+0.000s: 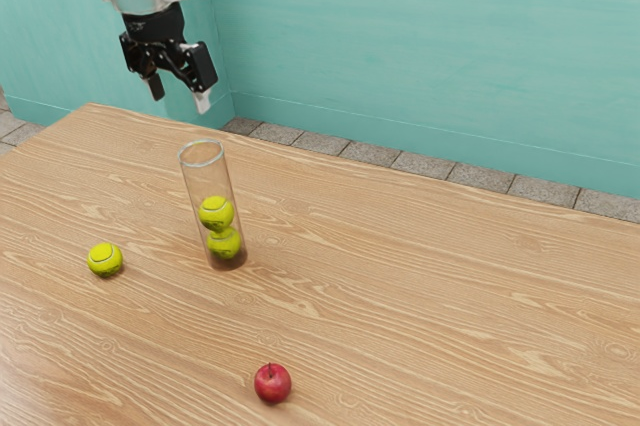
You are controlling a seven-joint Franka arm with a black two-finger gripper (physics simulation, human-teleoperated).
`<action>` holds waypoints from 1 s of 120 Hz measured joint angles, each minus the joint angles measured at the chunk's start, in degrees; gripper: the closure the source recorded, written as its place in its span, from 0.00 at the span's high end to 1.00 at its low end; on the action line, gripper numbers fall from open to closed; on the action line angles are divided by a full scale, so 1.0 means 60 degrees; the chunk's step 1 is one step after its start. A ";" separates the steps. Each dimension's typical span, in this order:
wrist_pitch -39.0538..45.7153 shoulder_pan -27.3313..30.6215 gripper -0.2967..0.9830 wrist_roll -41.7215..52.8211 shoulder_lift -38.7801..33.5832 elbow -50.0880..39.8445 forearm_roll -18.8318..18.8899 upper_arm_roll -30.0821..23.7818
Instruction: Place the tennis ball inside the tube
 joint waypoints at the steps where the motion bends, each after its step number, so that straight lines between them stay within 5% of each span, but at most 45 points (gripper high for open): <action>1: 0.0005 0.0007 0.77 0.0001 0.0003 0.0004 0.0001 -0.0002; 32: 0.0050 0.0059 0.77 0.0040 -0.0321 -0.0125 0.0007 -0.0048; 56: 0.0579 0.0380 0.77 0.0049 -0.1863 -0.2686 -0.0004 -0.0050; 120: 0.3483 0.2188 0.77 0.0974 -0.2401 -0.5602 0.0274 -0.0067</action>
